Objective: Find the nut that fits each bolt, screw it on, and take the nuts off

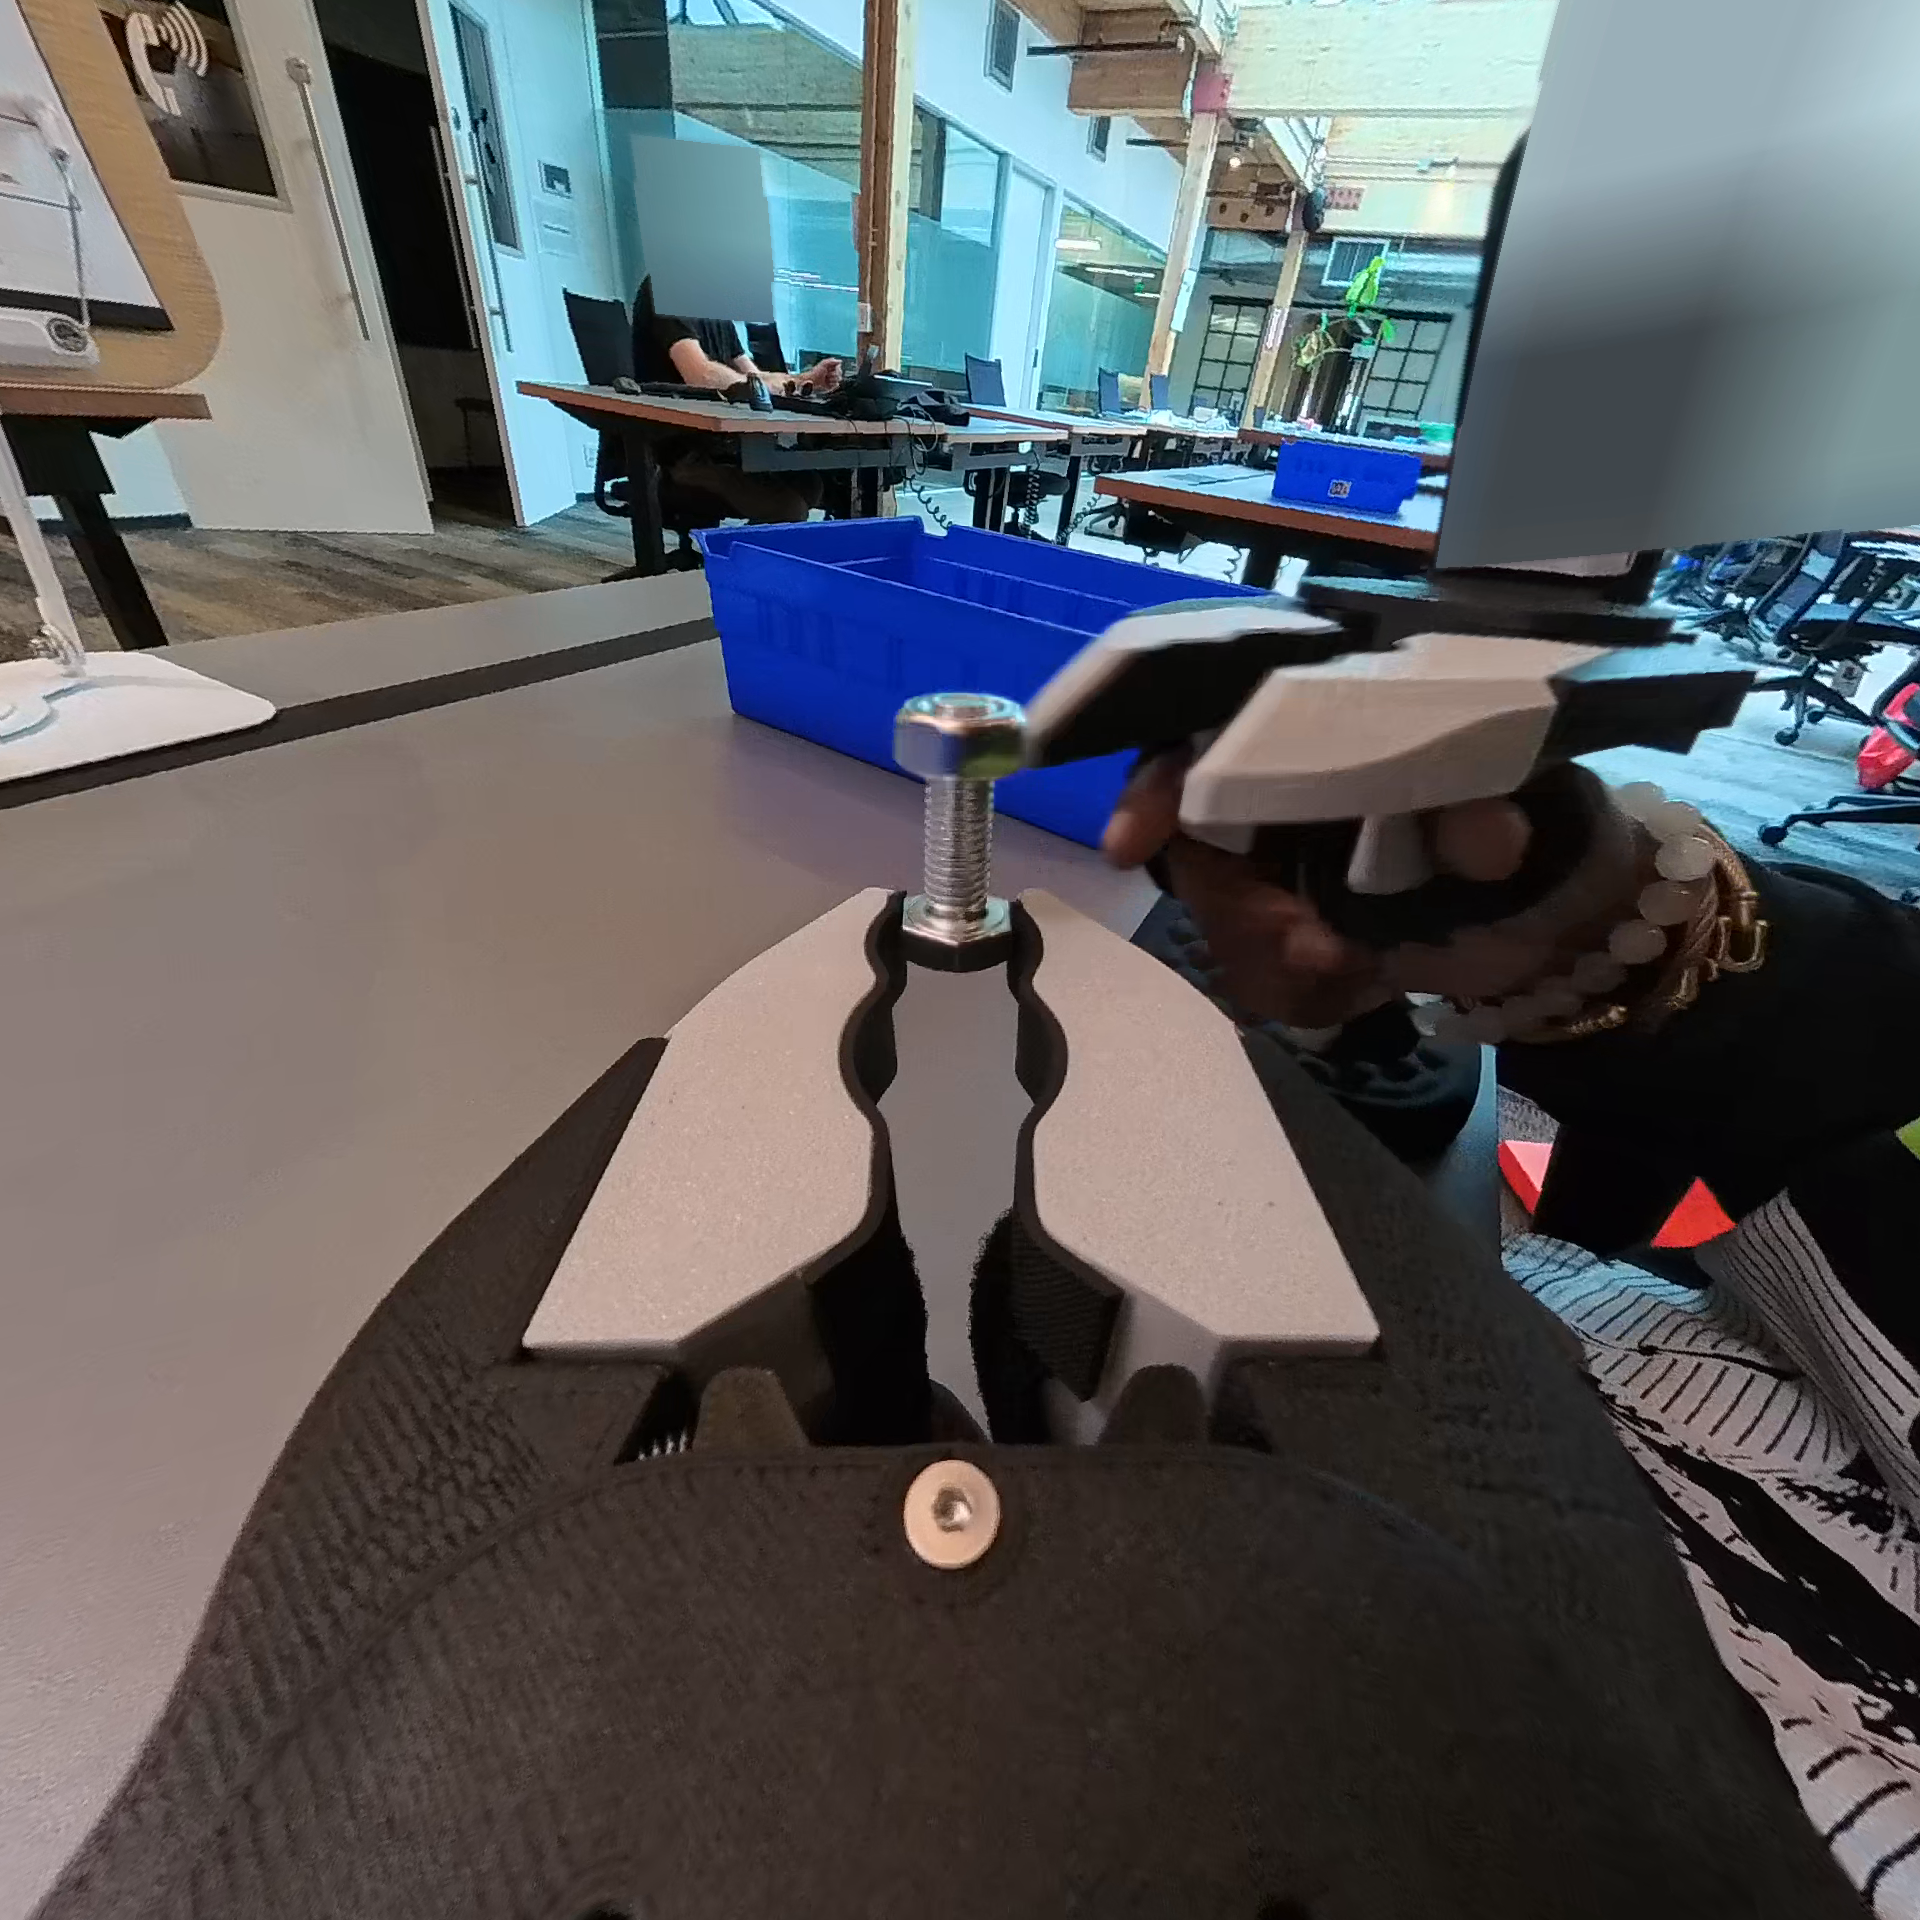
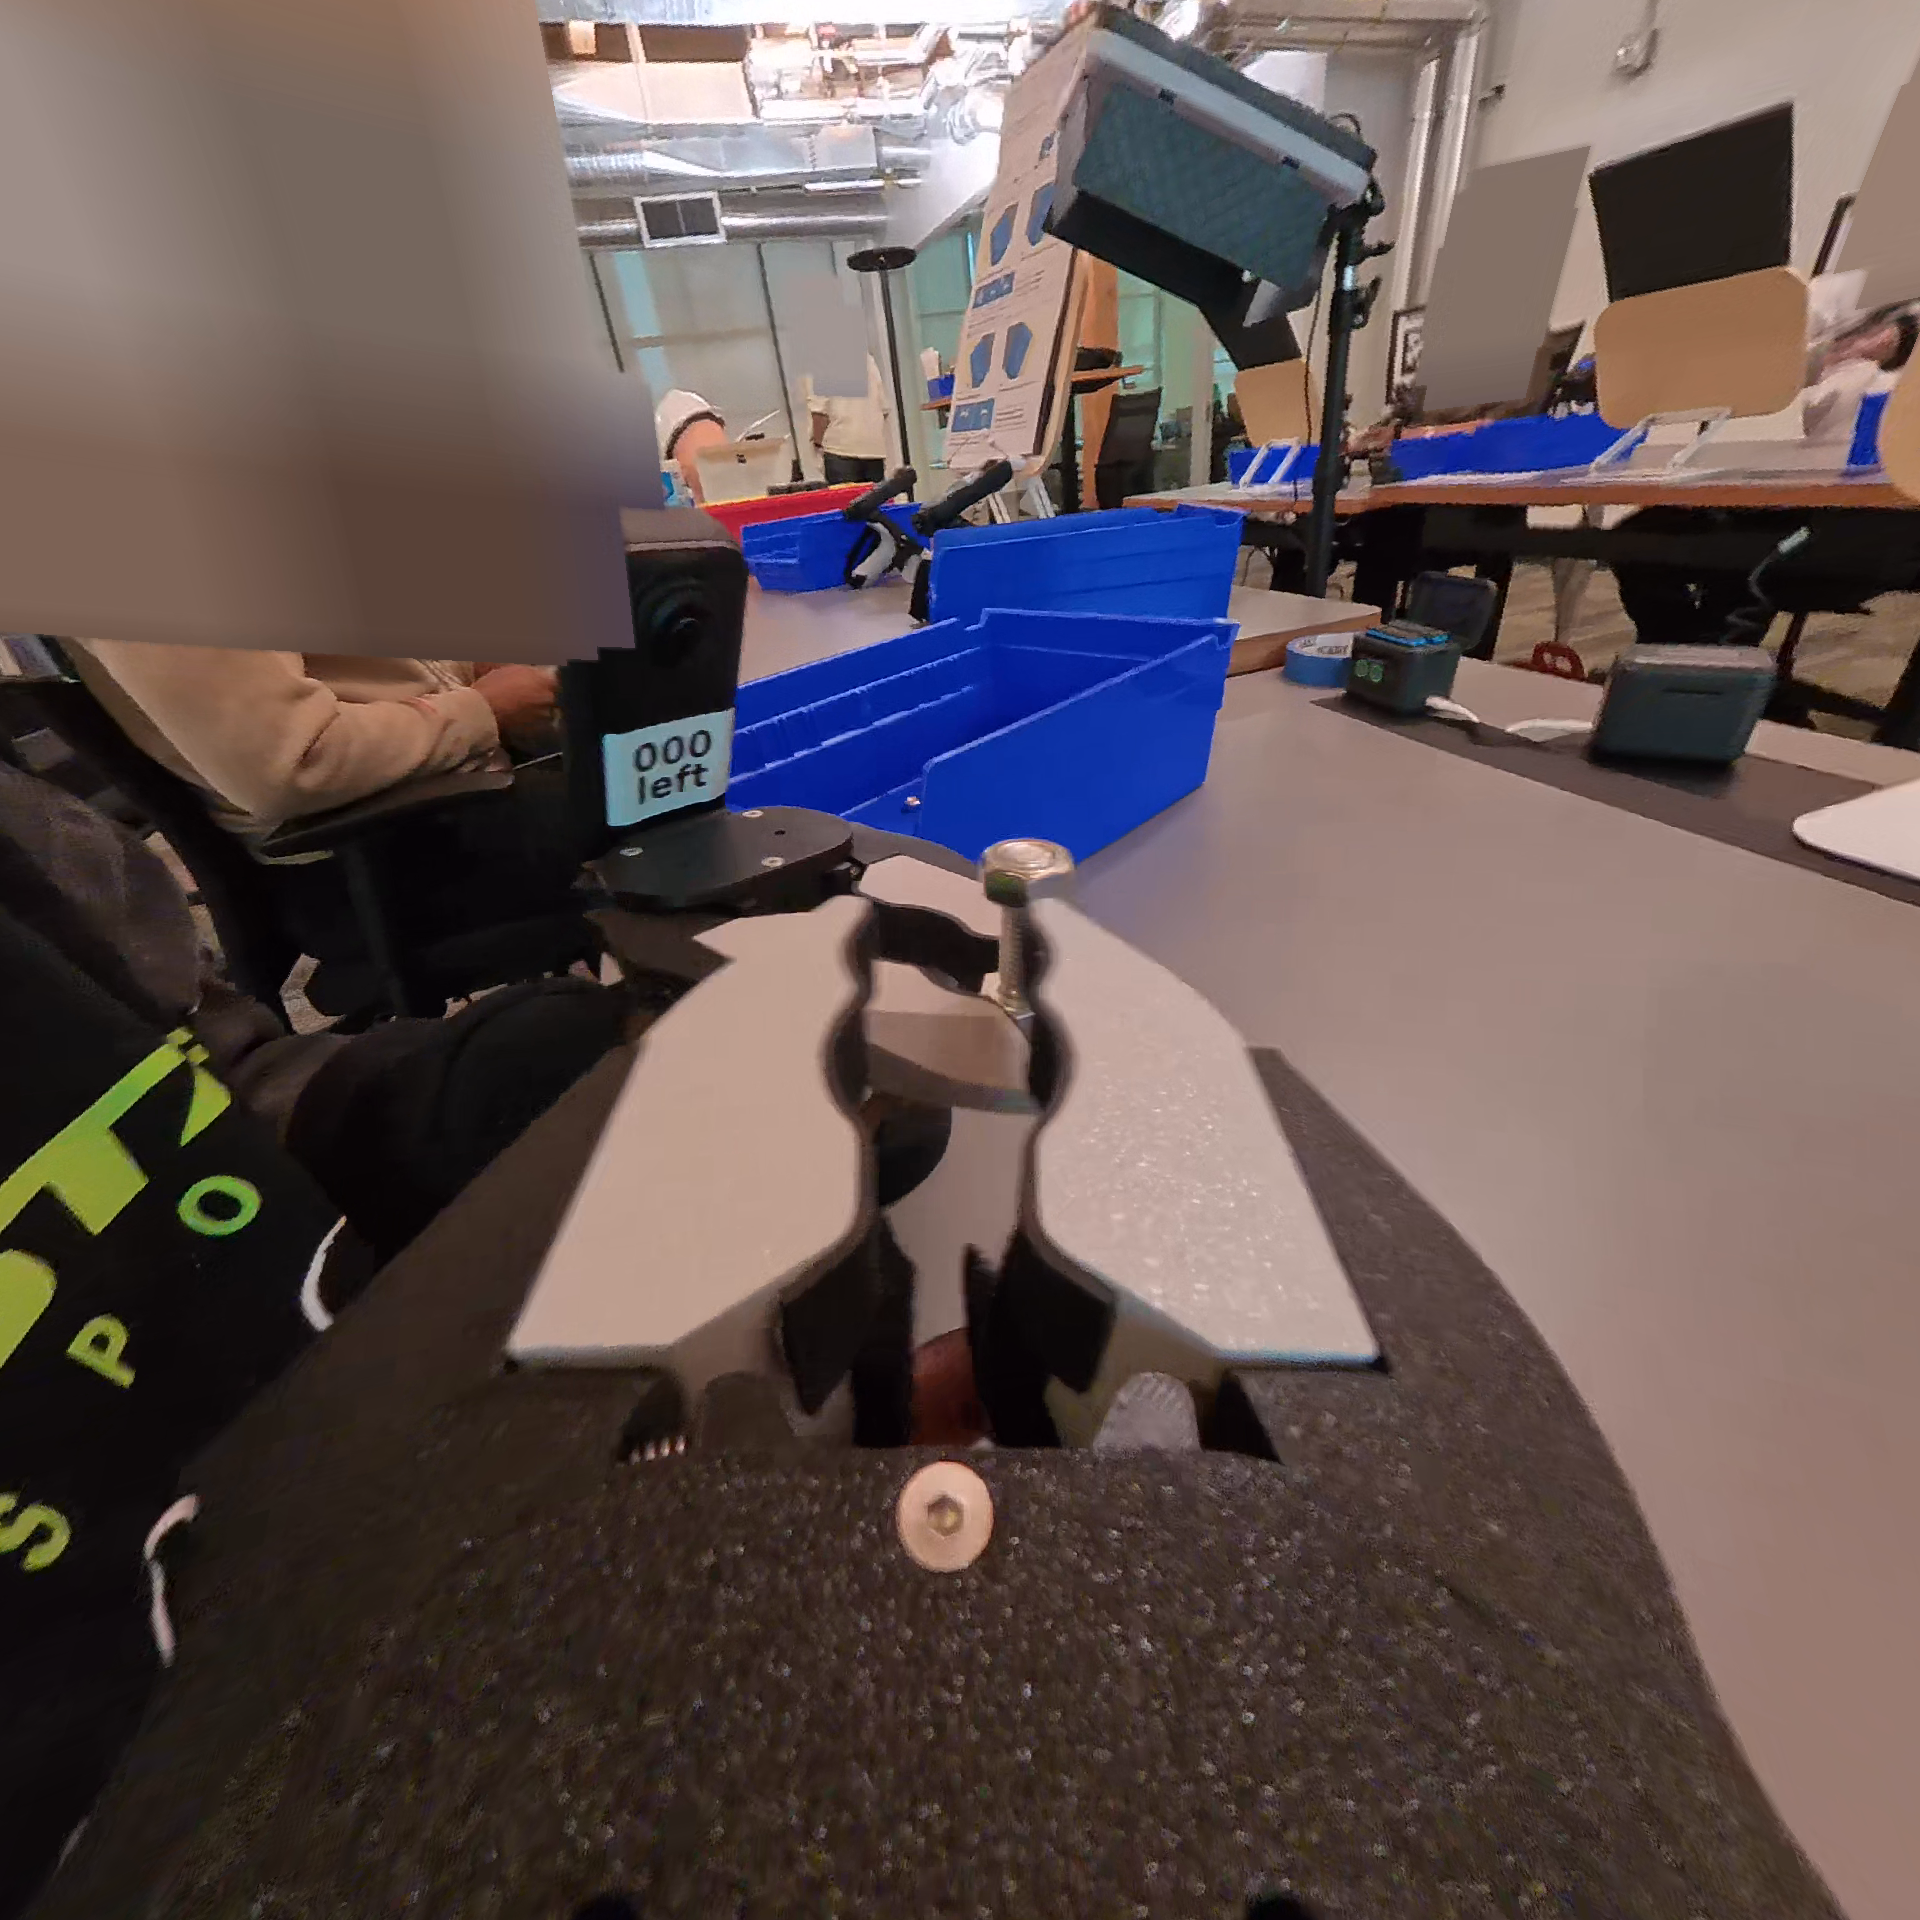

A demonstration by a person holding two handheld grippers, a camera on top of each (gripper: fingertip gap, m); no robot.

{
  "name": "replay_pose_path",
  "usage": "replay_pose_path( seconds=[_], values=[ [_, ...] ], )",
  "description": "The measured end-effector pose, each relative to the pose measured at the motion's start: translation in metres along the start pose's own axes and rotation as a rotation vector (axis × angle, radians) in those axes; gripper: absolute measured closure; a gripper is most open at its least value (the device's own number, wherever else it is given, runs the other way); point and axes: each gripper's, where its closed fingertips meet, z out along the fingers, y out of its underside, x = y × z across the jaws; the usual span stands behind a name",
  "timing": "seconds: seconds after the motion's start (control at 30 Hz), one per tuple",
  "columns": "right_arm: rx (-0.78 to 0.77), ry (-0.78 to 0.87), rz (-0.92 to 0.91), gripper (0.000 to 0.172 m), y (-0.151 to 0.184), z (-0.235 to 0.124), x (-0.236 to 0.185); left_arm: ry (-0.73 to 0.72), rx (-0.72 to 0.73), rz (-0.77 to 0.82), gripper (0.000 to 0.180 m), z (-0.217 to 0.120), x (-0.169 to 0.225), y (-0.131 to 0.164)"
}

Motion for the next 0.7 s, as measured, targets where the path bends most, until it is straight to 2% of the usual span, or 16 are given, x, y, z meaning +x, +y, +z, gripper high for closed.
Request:
replay_pose_path(
  seconds=[0.03, 0.17, 0.2, 0.3, 0.37, 0.57, 0.7],
  values=[
    [0.023, -0.014, -0.001, 0.155, -0.002, -0.004, -0.003, 0.003, -0.003, -0.003, 0.162, 0.000, 0.000, 0.001],
    [0.052, -0.004, 0.028, 0.156, -0.006, -0.012, 0.002, 0.006, -0.008, 0.005, 0.162, 0.001, 0.001, 0.001],
    [0.050, 0.004, 0.032, 0.152, -0.006, -0.012, 0.005, 0.007, -0.009, 0.006, 0.162, 0.001, 0.002, 0.001],
    [0.048, 0.006, 0.056, 0.126, -0.006, -0.004, 0.011, 0.011, -0.009, 0.009, 0.162, 0.001, 0.003, 0.001],
    [0.041, -0.018, 0.071, 0.117, -0.005, 0.005, 0.010, 0.016, -0.011, 0.011, 0.162, 0.001, 0.003, 0.001],
    [-0.025, -0.081, 0.060, 0.114, 0.000, 0.031, 0.005, 0.022, -0.019, 0.023, 0.162, 0.002, 0.005, 0.002],
    [-0.077, -0.091, 0.038, 0.119, 0.006, 0.036, 0.002, 0.023, -0.030, 0.034, 0.162, 0.003, 0.006, 0.004]
  ],
)
